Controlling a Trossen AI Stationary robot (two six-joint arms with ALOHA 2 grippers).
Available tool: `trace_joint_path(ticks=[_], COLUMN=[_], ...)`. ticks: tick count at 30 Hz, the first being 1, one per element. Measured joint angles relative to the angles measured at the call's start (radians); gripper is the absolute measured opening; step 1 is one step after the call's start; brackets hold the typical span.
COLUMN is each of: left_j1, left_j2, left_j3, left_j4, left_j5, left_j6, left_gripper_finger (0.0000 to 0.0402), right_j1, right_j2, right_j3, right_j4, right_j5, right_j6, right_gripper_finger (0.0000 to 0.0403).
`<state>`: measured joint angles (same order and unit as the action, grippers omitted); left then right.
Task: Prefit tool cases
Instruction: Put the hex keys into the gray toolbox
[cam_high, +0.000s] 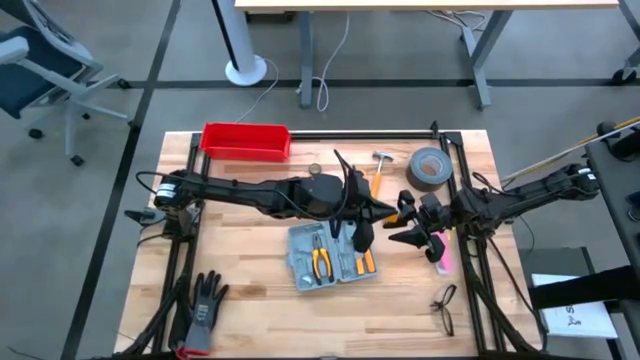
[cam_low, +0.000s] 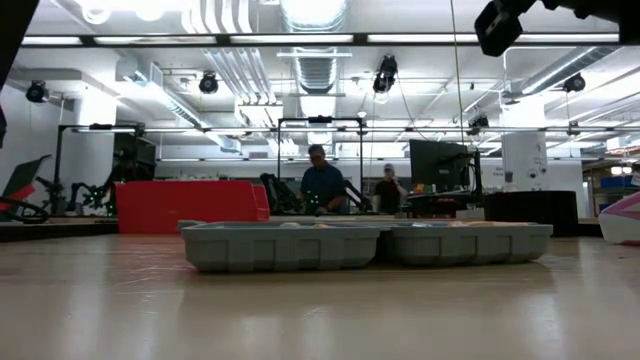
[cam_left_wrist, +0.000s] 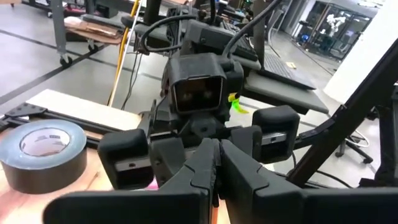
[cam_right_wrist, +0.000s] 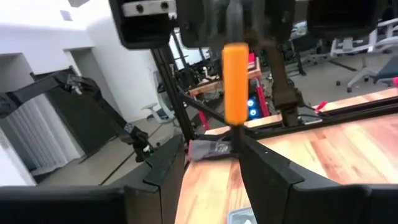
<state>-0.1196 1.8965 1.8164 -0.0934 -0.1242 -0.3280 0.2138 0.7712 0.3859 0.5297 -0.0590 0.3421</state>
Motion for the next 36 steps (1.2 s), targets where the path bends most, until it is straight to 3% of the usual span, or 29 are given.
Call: trace_joint_path(ticks=[14,24,36], left_j1=[0.0,-0.004,-0.006], left_j2=[0.0,0.0,0.0], left_j3=[0.0,0.0,0.0], left_j4=[-0.04,-0.045,-0.047], left_j5=[0.001,0.003,0.005], left_j6=[-0.059,-0.059,-0.048], left_gripper_finger=[0.0009,0.0009,0.0009], right_j1=[-0.001,-0.002,0.0], right_j2=[0.002,0.008,0.043], right_j3=[0.042,0.122,0.132], right_j4=[-0.009,-0.135,-0.127], right_j5=[0.037,0.037,0.066], right_j6=[-0.054,-0.091,-0.122], right_gripper_finger=[0.0108,0.0086,0.0025])
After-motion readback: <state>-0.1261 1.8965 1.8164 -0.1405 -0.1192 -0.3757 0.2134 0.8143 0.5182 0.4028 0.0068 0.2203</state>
